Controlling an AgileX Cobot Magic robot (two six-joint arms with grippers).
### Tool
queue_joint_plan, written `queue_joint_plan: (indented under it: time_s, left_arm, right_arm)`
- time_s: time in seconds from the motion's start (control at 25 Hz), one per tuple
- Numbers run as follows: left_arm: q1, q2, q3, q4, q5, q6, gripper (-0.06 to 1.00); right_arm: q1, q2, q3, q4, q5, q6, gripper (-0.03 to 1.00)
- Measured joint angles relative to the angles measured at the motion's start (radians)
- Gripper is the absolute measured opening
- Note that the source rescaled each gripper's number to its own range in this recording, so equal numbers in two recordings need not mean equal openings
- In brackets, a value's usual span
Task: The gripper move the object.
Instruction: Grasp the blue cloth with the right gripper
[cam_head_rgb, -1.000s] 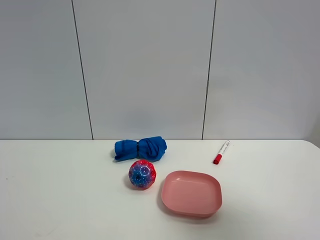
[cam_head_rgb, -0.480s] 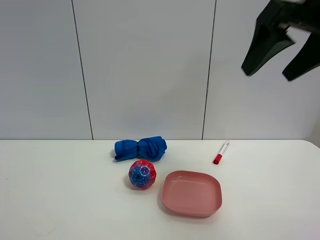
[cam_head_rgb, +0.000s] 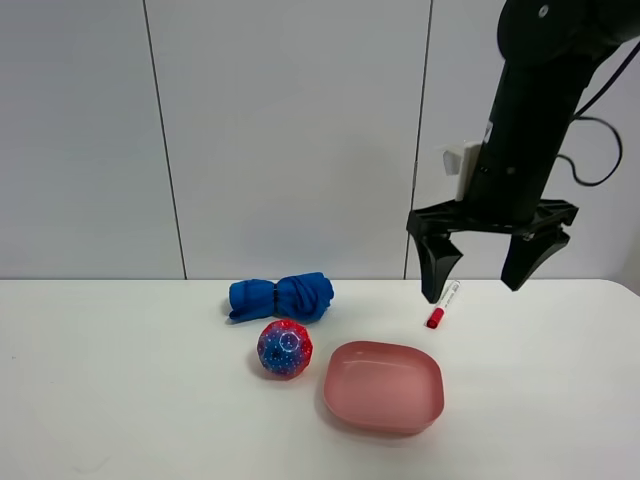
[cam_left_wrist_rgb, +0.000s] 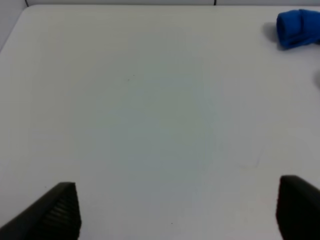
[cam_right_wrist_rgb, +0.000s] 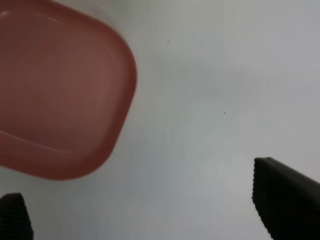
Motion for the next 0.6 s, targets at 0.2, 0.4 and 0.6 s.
queue_joint_plan:
  time_s: [0.2, 0.4, 0.6]
  left_arm:
    - [0.000, 0.000, 0.000, 0.000, 0.000, 0.000, 1.00]
    - [0.000, 0.000, 0.000, 0.000, 0.000, 0.000, 1.00]
    - [0.000, 0.000, 0.000, 0.000, 0.000, 0.000, 1.00]
  right_arm:
    - [0.001, 0.098, 0.000, -0.023, -0.090, 0.007, 0.96]
    - [0.001, 0.189, -0.001, -0.036, -0.174, -0.048, 0.96]
    - [0.001, 0.255, -0.001, -0.025, -0.232, -0.096, 0.96]
